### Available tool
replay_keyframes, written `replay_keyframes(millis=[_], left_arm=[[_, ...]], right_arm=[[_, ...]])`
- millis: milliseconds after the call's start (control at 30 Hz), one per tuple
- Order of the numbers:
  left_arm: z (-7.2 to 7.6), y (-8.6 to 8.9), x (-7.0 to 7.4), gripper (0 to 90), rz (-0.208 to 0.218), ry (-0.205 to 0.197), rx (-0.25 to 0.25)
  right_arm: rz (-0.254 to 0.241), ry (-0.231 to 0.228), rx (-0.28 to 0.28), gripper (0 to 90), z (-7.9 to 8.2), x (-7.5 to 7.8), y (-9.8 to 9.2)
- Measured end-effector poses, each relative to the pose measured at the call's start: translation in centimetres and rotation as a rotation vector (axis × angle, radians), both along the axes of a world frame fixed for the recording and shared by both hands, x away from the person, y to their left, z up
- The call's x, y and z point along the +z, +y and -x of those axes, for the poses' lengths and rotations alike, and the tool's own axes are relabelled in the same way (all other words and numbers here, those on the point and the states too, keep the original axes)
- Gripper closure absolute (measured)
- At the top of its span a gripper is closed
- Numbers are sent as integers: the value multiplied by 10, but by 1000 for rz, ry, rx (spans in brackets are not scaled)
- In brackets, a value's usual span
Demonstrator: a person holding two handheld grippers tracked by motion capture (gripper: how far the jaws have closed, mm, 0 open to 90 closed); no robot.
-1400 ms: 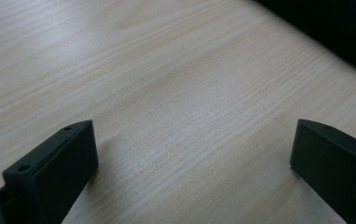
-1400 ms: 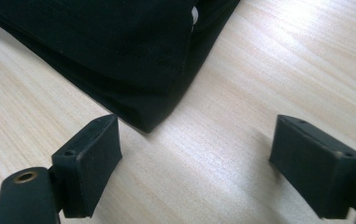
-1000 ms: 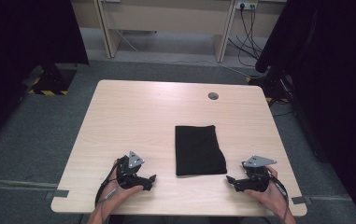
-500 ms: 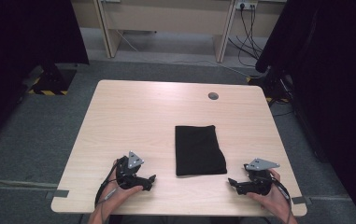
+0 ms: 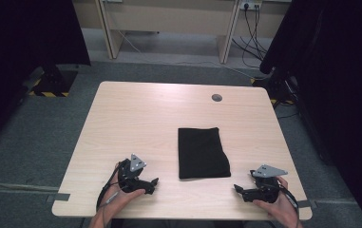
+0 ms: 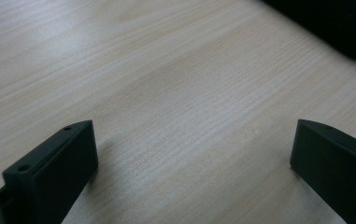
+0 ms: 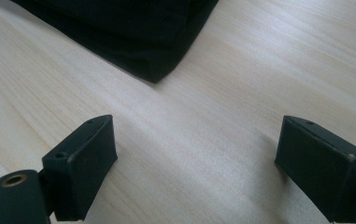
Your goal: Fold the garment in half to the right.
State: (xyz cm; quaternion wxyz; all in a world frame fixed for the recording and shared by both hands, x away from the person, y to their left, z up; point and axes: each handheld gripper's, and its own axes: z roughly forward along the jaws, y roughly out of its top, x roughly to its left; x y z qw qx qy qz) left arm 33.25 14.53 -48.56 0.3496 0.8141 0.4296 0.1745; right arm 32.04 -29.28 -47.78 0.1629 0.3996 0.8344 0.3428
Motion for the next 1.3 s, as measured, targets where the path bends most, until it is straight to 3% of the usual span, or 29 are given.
replay_keyframes(millis=[667,1300], left_arm=[[20,1,0,0,0,-1,-19],[29,2,0,0,0,-1,-23]], right_arm=[[-8,-11,-56,128,26,-1,-2],[-18,-26,-63,127,35,-3,-4]])
